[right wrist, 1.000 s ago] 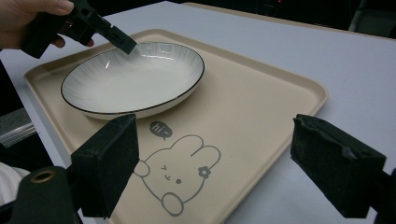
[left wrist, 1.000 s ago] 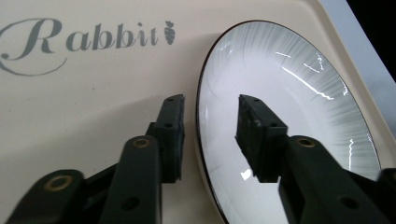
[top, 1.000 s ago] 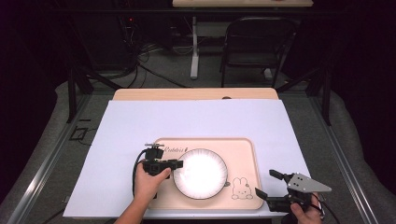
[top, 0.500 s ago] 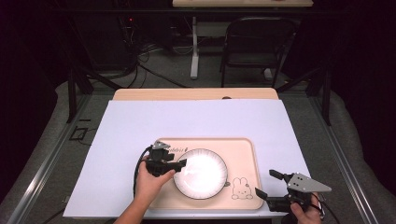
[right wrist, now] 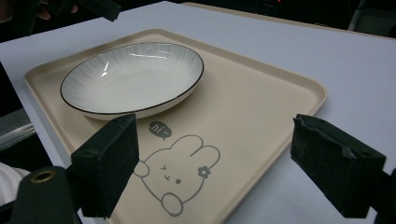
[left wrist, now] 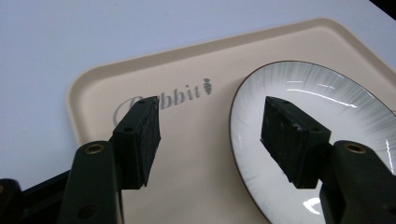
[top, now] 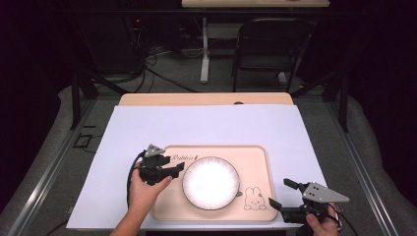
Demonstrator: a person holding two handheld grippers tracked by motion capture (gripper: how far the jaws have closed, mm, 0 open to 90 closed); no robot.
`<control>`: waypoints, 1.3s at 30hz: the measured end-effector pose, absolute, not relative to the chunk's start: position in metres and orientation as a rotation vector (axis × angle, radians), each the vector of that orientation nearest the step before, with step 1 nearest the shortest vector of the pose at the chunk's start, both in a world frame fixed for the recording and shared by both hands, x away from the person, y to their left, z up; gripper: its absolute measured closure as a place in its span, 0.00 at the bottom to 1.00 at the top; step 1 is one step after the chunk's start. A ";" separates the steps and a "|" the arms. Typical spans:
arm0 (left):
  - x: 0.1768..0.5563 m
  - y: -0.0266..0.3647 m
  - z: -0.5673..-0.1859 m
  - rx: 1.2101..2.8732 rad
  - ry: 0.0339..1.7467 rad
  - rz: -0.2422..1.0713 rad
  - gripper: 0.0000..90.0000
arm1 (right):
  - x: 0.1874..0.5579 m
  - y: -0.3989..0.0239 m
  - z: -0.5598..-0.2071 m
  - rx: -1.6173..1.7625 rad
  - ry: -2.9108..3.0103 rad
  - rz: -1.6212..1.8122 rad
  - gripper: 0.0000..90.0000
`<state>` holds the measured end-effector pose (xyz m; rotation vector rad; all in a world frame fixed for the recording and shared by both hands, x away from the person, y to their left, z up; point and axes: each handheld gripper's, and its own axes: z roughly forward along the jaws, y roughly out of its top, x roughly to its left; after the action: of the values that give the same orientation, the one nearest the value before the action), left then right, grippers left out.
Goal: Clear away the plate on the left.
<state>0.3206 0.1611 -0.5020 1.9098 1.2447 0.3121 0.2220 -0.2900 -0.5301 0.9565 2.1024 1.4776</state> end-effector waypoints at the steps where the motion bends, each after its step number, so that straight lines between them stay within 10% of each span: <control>1: 0.320 0.166 -0.501 1.900 1.251 0.322 0.42 | 0.222 -0.290 -0.530 0.956 2.102 1.478 0.16; 39: 0.296 0.258 -0.541 1.711 1.543 0.368 0.43 | 0.222 -0.290 -0.530 0.956 2.098 1.478 0.17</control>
<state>0.2960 0.2578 -0.5410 1.7106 1.5434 0.3678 0.2218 -0.2896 -0.5300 0.9560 2.0975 1.4784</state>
